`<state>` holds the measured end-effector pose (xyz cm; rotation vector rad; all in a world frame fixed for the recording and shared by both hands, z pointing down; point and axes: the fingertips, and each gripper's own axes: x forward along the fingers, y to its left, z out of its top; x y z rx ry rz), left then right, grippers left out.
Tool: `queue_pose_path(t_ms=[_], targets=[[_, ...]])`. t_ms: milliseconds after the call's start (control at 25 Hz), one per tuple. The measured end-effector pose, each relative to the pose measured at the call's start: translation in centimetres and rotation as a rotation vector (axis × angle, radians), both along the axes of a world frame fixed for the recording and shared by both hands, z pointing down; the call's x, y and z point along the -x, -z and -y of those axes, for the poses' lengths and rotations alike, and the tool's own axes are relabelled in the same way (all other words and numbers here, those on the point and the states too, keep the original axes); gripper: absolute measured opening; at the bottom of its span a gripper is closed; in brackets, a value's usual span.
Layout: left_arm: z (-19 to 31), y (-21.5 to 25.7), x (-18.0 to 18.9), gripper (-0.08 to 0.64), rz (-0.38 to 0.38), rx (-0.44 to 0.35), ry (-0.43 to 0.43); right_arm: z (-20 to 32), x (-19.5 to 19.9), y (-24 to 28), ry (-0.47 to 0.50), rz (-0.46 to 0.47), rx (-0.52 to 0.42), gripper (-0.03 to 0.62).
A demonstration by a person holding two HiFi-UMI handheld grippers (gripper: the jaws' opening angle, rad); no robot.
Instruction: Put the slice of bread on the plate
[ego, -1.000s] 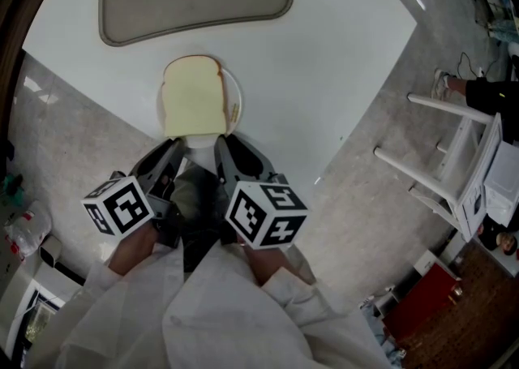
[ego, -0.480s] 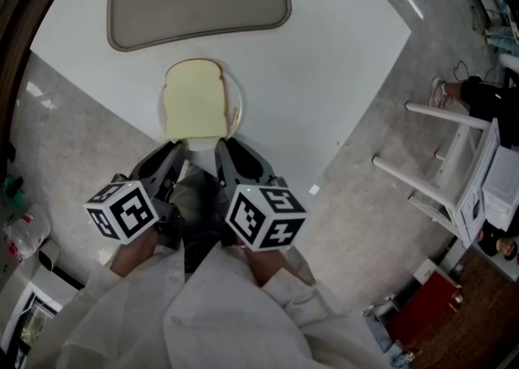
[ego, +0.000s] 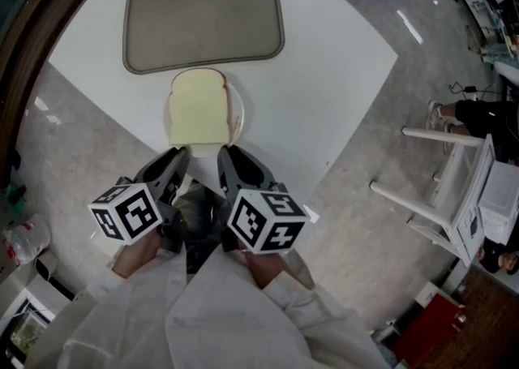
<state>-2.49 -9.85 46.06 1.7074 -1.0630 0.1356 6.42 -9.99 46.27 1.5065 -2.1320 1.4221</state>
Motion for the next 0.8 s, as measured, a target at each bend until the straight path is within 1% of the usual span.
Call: queue_pose_path(t_ms=[120,360,600,800], targets=[[0.6,0.9,-0.3,0.060,0.009,-0.028,0.013,0.8,-0.3,0.9,0.012,0.010,-0.026,0.066],[1.3,1.6,-0.7,0.060,0.017,-0.059,0.047,1.9,-0.7,1.5,0.042,0.019,-0.059,0.064],[1.8,1.8,-0.9,0.060,0.034,-0.066,0.062,2.4,-0.9,1.6,0.065,0.020,-0.062,0.064],[3.1,1.8,-0.6,0.060,0.038,-0.073,0.070,4.0,-0.6,1.5,0.073,0.019,-0.068,0.064]])
